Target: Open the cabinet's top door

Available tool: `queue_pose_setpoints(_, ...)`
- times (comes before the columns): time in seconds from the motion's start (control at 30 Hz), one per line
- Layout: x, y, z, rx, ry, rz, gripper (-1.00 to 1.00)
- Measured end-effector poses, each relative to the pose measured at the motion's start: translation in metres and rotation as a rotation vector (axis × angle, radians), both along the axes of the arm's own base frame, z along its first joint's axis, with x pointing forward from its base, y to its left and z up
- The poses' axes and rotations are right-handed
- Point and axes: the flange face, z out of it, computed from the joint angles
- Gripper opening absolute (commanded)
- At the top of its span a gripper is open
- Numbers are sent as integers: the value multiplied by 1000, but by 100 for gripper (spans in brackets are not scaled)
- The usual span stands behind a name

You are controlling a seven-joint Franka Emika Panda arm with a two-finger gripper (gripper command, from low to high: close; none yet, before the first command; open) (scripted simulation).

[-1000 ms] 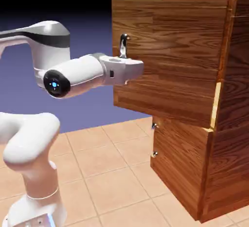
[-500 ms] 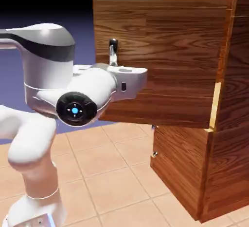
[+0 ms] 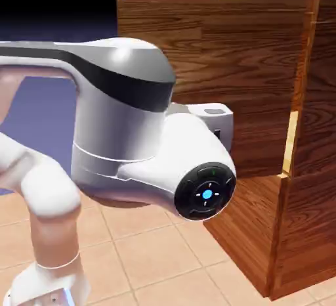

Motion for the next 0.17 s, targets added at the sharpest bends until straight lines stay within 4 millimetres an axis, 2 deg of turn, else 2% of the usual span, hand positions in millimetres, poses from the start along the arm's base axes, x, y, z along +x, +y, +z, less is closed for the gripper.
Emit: queue_pose_setpoints(0.17,10,-26,0,0,0,88,-100)
